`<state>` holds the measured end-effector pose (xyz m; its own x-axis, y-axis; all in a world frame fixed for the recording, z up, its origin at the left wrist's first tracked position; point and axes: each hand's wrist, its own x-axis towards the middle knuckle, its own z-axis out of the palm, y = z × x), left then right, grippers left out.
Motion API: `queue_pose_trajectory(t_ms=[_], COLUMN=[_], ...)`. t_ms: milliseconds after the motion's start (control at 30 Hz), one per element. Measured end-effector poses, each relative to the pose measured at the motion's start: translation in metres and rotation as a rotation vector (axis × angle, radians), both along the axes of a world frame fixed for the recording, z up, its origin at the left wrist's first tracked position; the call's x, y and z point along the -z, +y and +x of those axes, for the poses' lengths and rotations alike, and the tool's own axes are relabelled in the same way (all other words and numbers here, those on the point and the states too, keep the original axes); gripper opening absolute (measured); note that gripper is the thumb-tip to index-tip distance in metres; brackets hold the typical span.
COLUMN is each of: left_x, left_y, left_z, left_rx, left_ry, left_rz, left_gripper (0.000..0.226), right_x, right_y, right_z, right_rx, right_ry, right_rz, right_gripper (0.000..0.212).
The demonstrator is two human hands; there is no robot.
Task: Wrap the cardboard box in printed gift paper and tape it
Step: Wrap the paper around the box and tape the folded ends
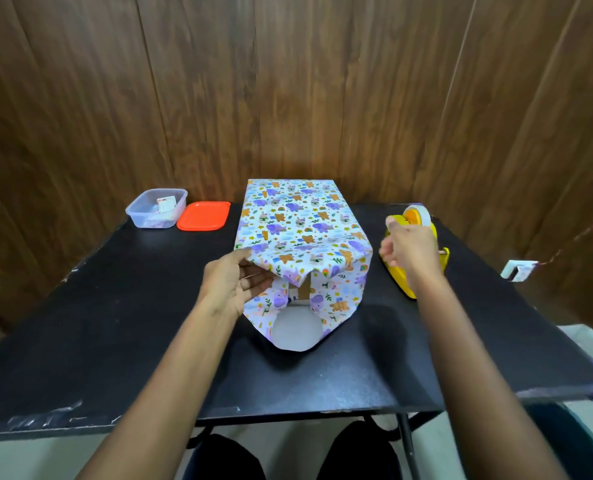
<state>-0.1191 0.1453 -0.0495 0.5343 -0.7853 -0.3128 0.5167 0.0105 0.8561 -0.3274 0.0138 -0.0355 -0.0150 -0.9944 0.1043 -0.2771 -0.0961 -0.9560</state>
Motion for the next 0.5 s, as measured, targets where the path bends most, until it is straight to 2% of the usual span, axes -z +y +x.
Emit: queue_pose_trajectory(t_ms=[100, 167, 267, 367, 500], left_x=[0.003, 0.005, 0.007, 0.009, 0.015], left_y=[-0.002, -0.003, -0.006, -0.007, -0.004], left_z=[-0.006, -0.007, -0.006, -0.007, -0.005], left_rx=[-0.055, -0.071, -0.066, -0.086, -0.129], left_ry=[-0.003, -0.014, -0.023, -0.036, -0.094], left_rz=[-0.031, -0.042, -0.047, -0.049, -0.080], left_gripper=[0.013, 0.013, 0.012, 0.011, 0.015], right_x=[0.004, 0.004, 0.005, 0.013, 0.035], right_y=[0.023, 0.026, 0.025, 0.027, 0.026], right_z=[0.000, 0.003, 0.013, 0.026, 0.022], right_rx=[-0.213, -0.320, -0.324, -0.240, -0.241], right_ry=[-0.103, -0.207, -0.346, -0.525, -0.547], right_rz=[0.386, 0.482, 0.528, 0.509, 0.381], right_gripper=[0.057, 0.053, 0.036, 0.016, 0.012])
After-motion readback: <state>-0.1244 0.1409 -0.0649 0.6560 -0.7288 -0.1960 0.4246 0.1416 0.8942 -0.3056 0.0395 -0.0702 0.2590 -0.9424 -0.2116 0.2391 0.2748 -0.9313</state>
